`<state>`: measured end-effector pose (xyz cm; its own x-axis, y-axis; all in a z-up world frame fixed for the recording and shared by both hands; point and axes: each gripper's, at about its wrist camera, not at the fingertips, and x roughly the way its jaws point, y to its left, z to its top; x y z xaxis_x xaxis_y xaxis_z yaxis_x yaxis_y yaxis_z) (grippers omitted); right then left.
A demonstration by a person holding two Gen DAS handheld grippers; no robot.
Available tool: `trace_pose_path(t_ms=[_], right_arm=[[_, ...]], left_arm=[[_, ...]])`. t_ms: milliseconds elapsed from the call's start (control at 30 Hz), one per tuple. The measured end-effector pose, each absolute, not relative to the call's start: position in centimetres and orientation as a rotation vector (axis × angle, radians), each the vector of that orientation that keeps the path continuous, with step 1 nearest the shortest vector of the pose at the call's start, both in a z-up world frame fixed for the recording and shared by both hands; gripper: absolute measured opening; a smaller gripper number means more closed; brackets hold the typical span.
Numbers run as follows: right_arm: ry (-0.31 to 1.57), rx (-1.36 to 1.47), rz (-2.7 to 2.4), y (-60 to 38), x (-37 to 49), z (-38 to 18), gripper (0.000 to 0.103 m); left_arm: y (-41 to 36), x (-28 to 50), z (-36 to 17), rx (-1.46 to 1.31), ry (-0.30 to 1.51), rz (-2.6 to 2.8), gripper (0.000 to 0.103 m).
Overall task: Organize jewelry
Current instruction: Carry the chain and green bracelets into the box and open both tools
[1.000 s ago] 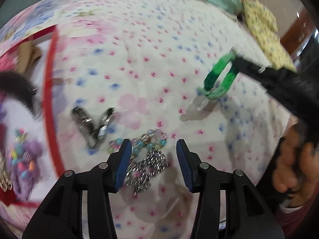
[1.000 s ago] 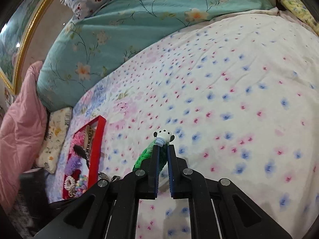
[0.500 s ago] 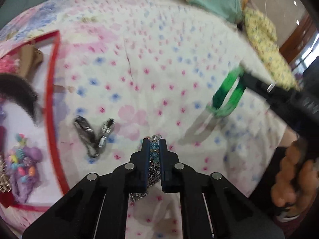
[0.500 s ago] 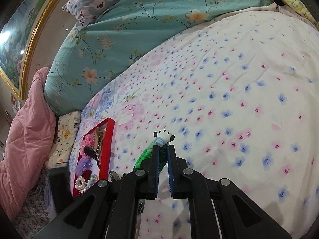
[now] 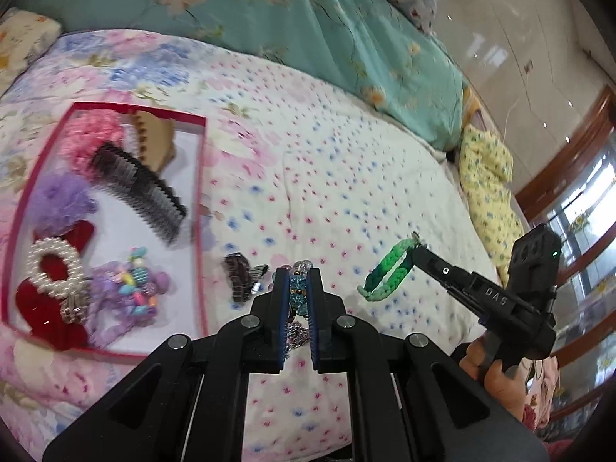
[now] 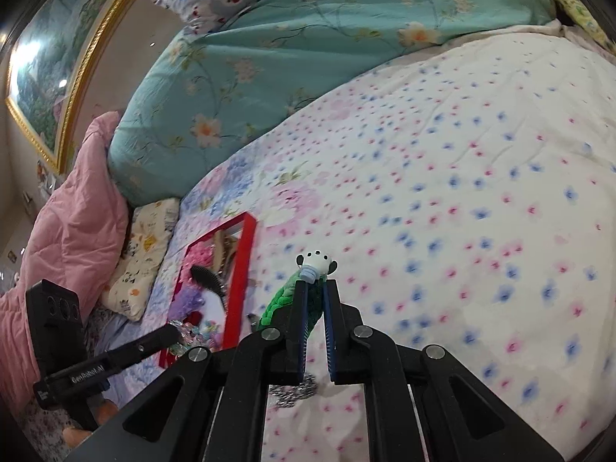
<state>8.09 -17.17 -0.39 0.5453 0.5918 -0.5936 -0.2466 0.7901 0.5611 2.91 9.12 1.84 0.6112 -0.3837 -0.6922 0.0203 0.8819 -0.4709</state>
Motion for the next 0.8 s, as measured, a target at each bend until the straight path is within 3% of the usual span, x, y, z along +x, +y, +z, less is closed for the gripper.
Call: trace_pose_path(t_ms=[800], right_arm=[[0.915, 0.300, 0.728, -4.8, 5.8, 0.7, 0.007]], left_arm=[[21.2, -2.7, 1.2, -0.611, 0.797, -0.030, 0.007]])
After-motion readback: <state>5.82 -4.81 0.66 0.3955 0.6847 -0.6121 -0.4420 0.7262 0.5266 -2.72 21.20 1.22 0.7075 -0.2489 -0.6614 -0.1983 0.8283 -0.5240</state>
